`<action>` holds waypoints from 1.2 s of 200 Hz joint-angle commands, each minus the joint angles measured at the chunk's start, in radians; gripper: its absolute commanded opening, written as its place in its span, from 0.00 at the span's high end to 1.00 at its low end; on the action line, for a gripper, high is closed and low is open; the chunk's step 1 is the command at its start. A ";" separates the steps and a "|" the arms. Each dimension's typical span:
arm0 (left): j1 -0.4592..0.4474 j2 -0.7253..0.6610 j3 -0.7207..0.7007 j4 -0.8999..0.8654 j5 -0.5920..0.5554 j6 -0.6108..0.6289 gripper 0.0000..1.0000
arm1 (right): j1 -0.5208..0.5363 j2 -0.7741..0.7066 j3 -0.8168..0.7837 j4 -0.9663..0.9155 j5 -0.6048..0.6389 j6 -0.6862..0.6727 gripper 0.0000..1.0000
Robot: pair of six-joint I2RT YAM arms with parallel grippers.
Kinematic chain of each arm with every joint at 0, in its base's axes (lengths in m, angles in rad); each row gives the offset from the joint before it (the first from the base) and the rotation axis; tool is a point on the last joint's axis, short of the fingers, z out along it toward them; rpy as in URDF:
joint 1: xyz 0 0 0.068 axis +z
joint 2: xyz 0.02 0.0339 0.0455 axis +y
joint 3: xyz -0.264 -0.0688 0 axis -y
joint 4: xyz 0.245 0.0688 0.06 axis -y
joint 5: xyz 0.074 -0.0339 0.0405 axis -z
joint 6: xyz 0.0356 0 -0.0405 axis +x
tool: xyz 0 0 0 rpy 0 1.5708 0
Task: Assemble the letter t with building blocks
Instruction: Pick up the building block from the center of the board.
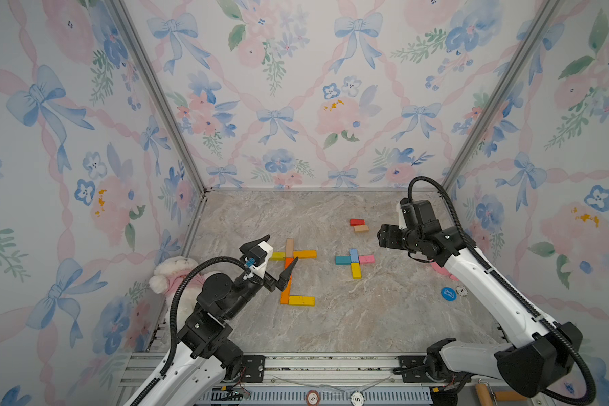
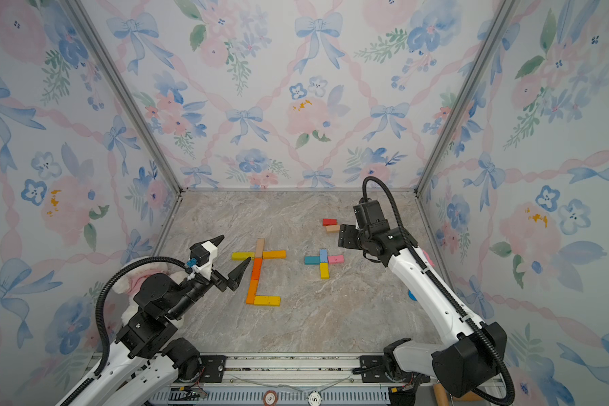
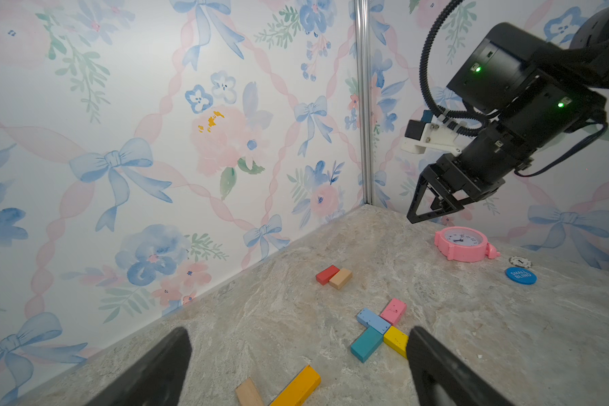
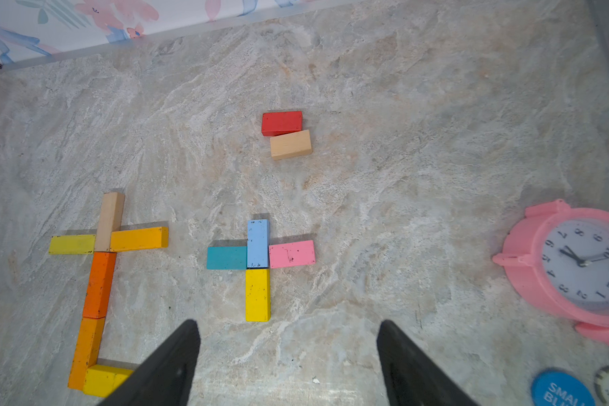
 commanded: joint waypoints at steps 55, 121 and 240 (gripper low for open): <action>0.009 0.006 -0.008 0.028 0.000 0.006 0.02 | -0.032 0.202 0.176 -0.046 0.014 -0.061 0.19; 0.008 0.007 -0.005 0.026 0.012 0.004 0.02 | -0.049 0.442 0.374 -0.071 0.030 -0.097 0.20; 0.007 0.012 -0.006 0.023 0.020 0.003 0.02 | -0.063 0.796 0.659 -0.137 0.050 -0.197 0.25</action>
